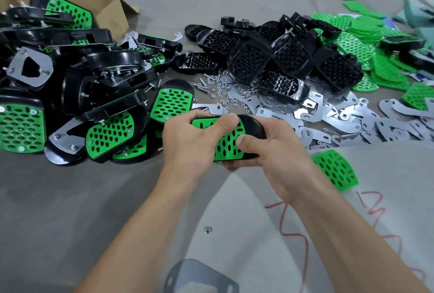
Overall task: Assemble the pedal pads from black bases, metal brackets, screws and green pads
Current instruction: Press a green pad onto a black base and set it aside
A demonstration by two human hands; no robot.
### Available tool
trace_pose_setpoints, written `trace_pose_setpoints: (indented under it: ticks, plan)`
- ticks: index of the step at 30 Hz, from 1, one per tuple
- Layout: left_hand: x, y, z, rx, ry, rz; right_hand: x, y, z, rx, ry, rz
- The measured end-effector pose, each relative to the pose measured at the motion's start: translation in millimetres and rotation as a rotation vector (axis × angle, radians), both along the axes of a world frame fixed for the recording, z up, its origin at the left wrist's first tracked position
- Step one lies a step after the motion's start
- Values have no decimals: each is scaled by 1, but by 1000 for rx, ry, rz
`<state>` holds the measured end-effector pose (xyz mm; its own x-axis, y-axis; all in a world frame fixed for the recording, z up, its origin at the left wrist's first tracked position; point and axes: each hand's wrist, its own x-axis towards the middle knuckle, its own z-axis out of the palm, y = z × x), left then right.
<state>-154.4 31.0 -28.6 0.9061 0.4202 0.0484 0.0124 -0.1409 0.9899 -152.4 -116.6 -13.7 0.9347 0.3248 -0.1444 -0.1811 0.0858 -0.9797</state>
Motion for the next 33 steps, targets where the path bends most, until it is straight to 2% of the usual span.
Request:
trace_pose_setpoints:
  ticks: [4,9,14,18,30,33]
  plan:
    - [-3,-2,1,63,-51,18,0,2,0,-115,-71,-3]
    - [-2,-4,1,-7,22,-23,3,1,-1,-52,-43,-16]
    - [-4,-2,5,-371,43,-220,9,-7,0,78,15,-143]
    - [-5,0,7,-468,63,-274,11,-9,0,83,11,-182]
    - [-6,3,7,-484,80,-240,9,-7,-5,-3,-46,-174]
    - [-6,2,6,-440,61,-283,13,-9,-6,-203,-140,-224]
